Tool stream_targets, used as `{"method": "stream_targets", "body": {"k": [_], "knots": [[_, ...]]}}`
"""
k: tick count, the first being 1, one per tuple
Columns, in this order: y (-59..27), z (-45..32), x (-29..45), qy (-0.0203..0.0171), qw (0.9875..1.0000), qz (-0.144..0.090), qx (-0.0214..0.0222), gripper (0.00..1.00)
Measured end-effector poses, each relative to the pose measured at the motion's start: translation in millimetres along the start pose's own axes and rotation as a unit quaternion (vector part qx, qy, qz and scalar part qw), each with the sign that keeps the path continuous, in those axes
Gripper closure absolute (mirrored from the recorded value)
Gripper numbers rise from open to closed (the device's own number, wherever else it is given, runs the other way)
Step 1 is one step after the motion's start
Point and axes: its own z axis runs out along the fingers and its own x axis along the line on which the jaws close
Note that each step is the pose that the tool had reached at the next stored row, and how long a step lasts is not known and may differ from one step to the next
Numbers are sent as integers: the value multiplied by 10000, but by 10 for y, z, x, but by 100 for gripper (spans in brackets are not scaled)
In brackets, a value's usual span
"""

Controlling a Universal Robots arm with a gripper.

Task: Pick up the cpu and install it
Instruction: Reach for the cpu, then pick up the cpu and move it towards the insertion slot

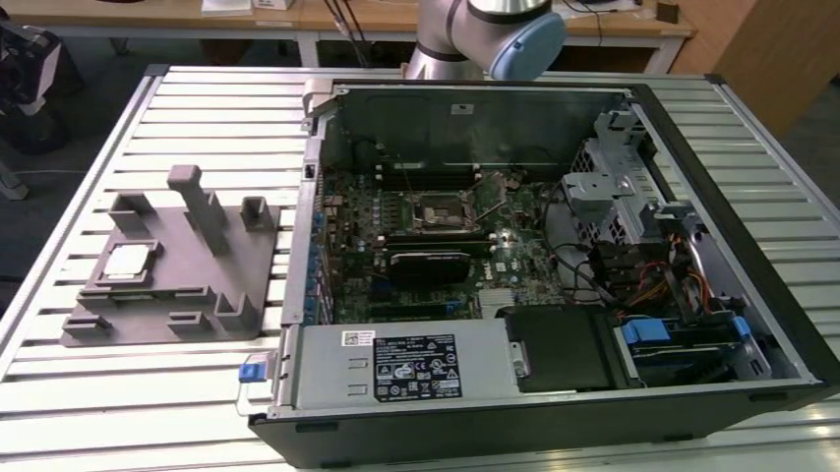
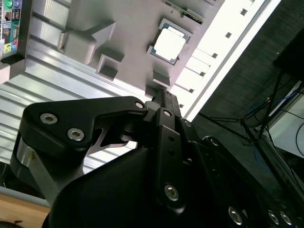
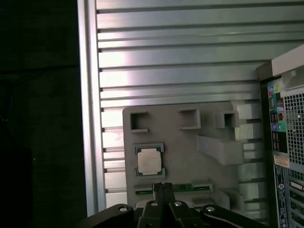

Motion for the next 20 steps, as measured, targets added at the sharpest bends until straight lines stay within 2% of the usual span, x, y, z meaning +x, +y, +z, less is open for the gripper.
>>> {"method": "stream_targets", "body": {"k": [4,13,18,19,20], "knots": [[-4,4,49,0,10000,0,0,89],[-4,8,52,0,10000,0,-1,89],[-6,61,53,9,10000,-24,0,89],[-6,72,54,16,10000,-26,0,83],[-7,87,54,25,10000,-30,1,83]]}}
